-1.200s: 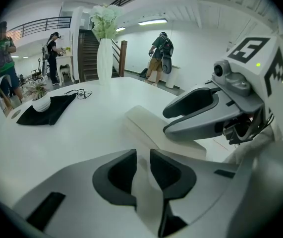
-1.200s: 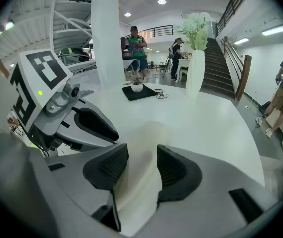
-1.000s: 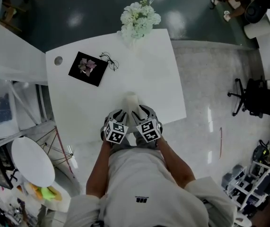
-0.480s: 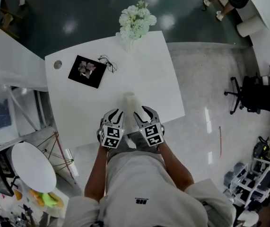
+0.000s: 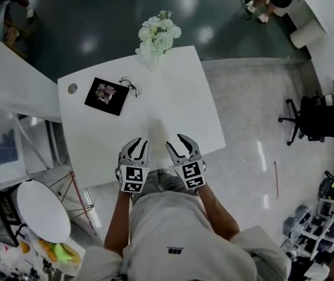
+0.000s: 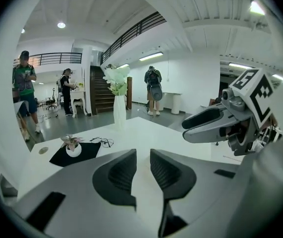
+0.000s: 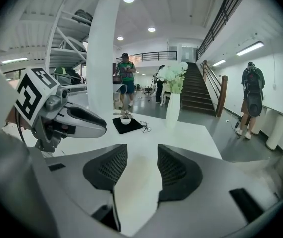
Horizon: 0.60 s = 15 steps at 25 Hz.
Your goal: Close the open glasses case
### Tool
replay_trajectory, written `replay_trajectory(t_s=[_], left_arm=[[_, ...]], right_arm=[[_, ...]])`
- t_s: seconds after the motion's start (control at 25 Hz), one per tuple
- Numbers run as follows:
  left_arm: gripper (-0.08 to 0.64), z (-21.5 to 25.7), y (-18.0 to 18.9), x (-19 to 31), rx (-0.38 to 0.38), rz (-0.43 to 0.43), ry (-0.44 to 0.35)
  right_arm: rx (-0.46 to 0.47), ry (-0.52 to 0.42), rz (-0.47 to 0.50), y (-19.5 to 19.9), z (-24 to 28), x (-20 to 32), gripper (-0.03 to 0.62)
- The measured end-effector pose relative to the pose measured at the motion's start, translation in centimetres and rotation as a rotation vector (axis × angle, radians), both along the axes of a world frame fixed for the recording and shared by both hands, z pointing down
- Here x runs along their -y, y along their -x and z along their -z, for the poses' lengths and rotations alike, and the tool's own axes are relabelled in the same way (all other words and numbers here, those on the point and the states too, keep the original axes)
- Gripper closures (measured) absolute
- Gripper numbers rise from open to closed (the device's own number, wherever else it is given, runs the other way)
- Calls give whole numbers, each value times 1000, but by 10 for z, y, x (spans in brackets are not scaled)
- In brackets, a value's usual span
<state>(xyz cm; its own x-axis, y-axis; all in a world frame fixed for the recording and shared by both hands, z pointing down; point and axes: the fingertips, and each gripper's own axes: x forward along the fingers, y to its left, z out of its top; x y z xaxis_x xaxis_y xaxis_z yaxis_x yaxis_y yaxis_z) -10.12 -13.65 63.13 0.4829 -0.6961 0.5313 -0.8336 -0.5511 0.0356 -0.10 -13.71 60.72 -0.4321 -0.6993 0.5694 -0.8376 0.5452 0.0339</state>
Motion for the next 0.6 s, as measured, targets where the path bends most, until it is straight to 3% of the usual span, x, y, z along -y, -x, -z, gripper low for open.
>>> replay_trajectory(t_s=[0.2,0.6], left_arm=[[462,35,-8,-4,18,22,-75],[462,70,-29,-29,63,88,-149]], right_arm=[[46,-53,-1,-12,26,-7,403],[116,-111,30,-30,57,-31,404]])
